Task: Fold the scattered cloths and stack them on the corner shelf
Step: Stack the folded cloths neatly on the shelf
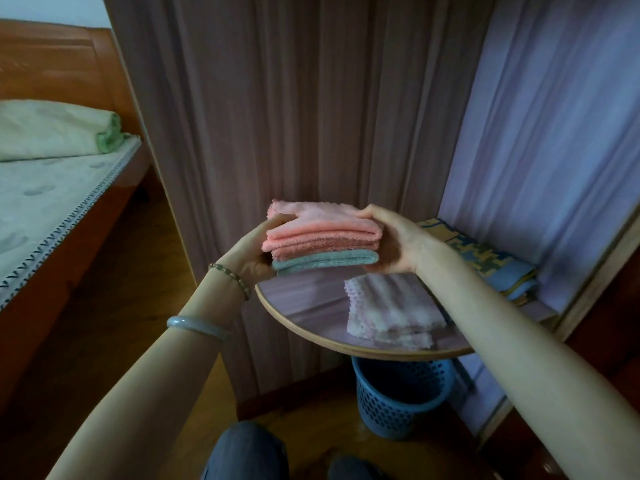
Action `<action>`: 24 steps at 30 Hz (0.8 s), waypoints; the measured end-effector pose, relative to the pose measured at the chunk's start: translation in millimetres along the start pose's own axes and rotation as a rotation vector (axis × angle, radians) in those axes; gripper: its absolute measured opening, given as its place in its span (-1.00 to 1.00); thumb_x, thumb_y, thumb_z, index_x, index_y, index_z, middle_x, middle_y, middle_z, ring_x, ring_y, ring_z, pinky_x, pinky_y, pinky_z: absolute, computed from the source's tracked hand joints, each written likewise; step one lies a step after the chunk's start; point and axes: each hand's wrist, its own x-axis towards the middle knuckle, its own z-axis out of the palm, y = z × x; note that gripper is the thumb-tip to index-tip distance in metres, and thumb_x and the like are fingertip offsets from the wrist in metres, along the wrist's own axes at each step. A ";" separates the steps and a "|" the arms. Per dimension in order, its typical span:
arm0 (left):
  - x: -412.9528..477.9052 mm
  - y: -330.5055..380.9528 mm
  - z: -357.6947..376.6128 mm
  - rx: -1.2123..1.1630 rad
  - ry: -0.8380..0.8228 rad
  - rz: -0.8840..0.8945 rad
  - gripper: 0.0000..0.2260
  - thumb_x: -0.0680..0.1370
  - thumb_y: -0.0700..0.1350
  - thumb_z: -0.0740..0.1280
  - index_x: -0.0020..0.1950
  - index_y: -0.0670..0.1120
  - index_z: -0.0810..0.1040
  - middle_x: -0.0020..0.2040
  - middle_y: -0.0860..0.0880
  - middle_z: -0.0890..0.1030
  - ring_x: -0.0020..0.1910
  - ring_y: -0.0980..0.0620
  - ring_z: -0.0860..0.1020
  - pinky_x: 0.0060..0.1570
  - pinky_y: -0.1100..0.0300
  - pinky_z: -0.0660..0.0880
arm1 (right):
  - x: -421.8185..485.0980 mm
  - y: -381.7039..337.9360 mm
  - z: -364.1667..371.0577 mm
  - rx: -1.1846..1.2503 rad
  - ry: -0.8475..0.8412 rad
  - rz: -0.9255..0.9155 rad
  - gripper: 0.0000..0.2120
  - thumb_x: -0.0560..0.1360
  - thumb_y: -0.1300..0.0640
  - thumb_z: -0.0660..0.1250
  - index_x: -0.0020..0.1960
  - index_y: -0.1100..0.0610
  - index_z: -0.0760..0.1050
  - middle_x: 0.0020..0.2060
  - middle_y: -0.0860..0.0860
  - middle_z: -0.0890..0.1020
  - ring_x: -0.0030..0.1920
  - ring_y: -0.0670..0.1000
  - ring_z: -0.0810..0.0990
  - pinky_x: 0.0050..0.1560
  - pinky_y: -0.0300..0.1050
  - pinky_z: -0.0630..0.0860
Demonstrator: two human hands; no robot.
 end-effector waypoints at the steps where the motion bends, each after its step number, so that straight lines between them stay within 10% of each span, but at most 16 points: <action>1: -0.9 -2.1 14.6 0.017 -0.002 0.007 -0.76 0.42 0.05 0.44 -0.31 -0.08 0.54 -0.41 -0.12 0.47 -0.47 0.06 0.46 -0.38 0.25 0.45 | -4.6 -2.7 -8.1 -0.013 0.020 -0.026 -0.74 0.34 -0.05 0.38 -0.07 0.09 0.51 -0.24 0.08 0.56 -0.25 0.05 0.59 -0.19 -0.15 0.55; 6: 10.7 -12.0 89.0 -0.019 0.021 -0.035 -0.71 0.57 -0.04 0.30 0.15 -0.23 0.56 -0.17 -0.16 0.69 -0.22 -0.03 0.66 -0.23 0.17 0.62 | -15.1 -10.2 -63.4 0.078 0.278 -0.162 -0.90 0.35 0.17 0.30 -0.31 0.11 0.40 -0.36 0.07 0.40 -0.34 0.04 0.45 -0.29 -0.15 0.39; 11: 38.0 -25.9 145.8 -0.049 -0.023 -0.153 -0.70 0.59 -0.02 0.25 -0.01 -0.24 0.62 -0.15 -0.24 0.69 -0.27 -0.14 0.68 -0.30 0.01 0.60 | -25.5 -19.0 -112.9 0.258 0.522 -0.206 -0.93 0.42 0.19 0.36 -0.21 0.15 0.49 -0.38 0.11 0.53 -0.30 0.08 0.53 -0.19 -0.10 0.51; 17: 106.1 -47.1 187.0 -0.102 0.067 -0.129 -0.64 0.58 -0.13 0.28 0.33 -0.26 0.47 0.22 -0.22 0.57 0.18 -0.15 0.56 0.25 -0.08 0.46 | -16.1 -20.1 -149.4 0.475 0.699 -0.339 -0.87 0.45 0.14 0.40 -0.02 0.12 0.54 -0.18 0.09 0.60 -0.12 0.08 0.58 -0.17 -0.06 0.52; 24: 205.8 -97.2 190.3 -0.136 0.091 -0.113 -0.31 0.25 -0.04 0.55 0.32 -0.19 0.45 0.18 -0.20 0.60 0.08 -0.18 0.62 -0.05 -0.13 0.60 | 0.0 -12.3 -179.9 0.585 0.706 -0.264 -0.72 0.48 0.20 0.35 0.17 0.15 0.42 -0.16 0.13 0.55 -0.17 0.10 0.53 -0.13 0.06 0.49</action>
